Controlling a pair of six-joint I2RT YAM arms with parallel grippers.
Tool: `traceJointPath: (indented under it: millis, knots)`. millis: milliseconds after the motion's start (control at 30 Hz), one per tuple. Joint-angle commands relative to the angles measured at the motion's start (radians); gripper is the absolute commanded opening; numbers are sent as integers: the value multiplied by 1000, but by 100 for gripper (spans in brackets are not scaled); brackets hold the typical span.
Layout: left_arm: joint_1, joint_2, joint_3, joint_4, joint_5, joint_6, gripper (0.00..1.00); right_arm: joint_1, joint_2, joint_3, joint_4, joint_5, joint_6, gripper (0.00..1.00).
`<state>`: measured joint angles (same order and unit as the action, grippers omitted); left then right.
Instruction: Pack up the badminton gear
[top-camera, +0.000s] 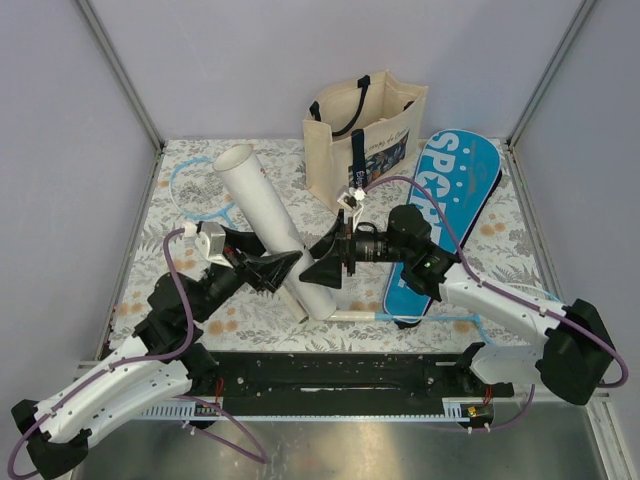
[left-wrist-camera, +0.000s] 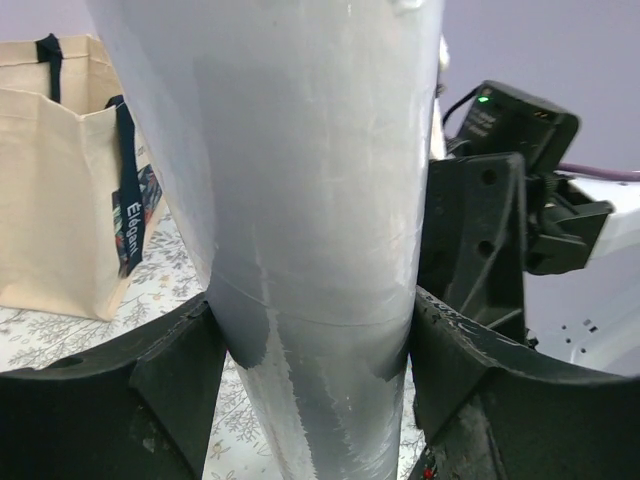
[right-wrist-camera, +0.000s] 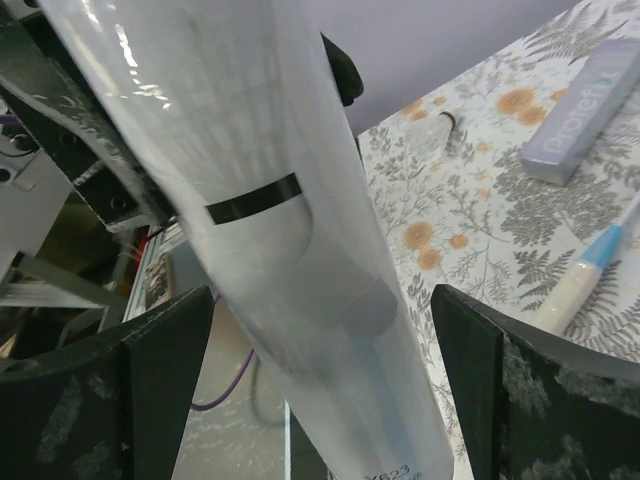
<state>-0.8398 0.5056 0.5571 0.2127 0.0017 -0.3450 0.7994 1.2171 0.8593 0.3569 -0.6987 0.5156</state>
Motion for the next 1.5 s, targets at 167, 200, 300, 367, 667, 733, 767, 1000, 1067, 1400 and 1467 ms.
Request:
traceJointPath:
  millis: [167, 200, 300, 367, 667, 733, 767, 1000, 1067, 1400, 1467]
  knots:
    - [-2, -19, -28, 215, 86, -31, 44, 17, 117, 76, 243, -152, 90, 98]
    - [-1, -16, -32, 223, 92, -31, 45, 18, 131, 79, 273, -179, 112, 96]
    - [-1, -15, -33, 226, 98, -29, 46, 18, 171, 72, 382, -235, 197, 93]
    - [-2, -18, -29, 211, 100, -14, 48, 18, 179, 64, 416, -258, 215, 90]
    - [-1, -85, -3, 70, 15, 69, 83, 15, 176, 49, 467, -289, 221, 64]
    - [-2, -91, 15, 18, 12, 101, 89, 1, 176, 50, 499, -283, 253, 59]
    - [-2, -91, 29, -28, 11, 116, 93, -6, 180, 50, 529, -282, 276, 57]
    - [-1, -75, 154, -272, -28, 139, 99, -103, 242, 18, 891, -259, 592, 48]
    - [-2, -73, 173, -324, -58, 136, 99, -127, 266, 23, 936, -260, 638, 45]
    - [-1, -29, 236, -571, -412, 101, 99, -242, 280, 4, 906, -219, 654, 41]
    - [1, 19, 256, -642, -533, 80, 99, -262, 256, 0, 785, -202, 591, 41]
